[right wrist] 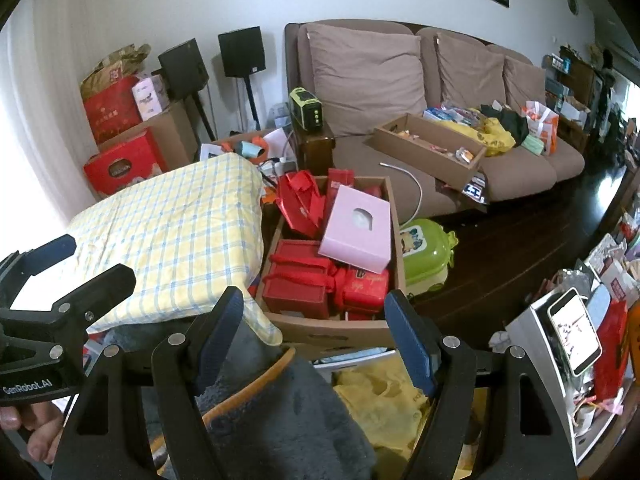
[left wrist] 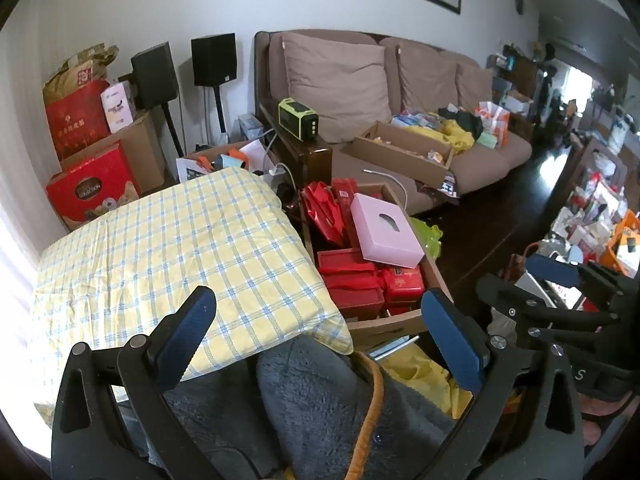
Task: Organize objects
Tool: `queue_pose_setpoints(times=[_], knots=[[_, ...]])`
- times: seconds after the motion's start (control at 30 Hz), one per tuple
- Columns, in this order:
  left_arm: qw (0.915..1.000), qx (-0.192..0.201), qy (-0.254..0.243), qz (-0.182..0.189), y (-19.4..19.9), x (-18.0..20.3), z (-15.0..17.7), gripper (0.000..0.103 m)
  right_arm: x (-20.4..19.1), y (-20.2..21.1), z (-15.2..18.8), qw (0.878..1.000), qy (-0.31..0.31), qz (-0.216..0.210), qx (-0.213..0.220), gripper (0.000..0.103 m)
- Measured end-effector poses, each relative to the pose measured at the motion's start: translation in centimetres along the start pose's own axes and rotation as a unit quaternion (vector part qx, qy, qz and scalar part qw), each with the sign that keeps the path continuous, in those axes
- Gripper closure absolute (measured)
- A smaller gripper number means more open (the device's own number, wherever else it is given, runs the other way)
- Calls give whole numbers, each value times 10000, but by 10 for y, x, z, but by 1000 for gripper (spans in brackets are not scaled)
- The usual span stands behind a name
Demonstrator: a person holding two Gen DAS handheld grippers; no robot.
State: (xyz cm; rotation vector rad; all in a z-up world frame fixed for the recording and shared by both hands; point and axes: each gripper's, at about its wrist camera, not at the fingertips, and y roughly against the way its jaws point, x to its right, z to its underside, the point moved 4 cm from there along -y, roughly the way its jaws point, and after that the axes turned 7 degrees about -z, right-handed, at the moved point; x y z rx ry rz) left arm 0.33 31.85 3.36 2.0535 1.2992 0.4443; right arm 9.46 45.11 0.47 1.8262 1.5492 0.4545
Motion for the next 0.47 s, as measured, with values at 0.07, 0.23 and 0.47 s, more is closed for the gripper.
queue_pose_setpoints(times=[0.07,0.23,0.47], knots=[[10000,16,-8,9,0,-1,0,0,-1,-1,1,10000,4,4,-10,28],[10000,32,-1,12,1,-1,-1,0,0,-3,4,10000,6,-16,-37,28],[9999,13,73,82,2,-3,-2,0,-2,-4,7,9999,79,44,-106,28]])
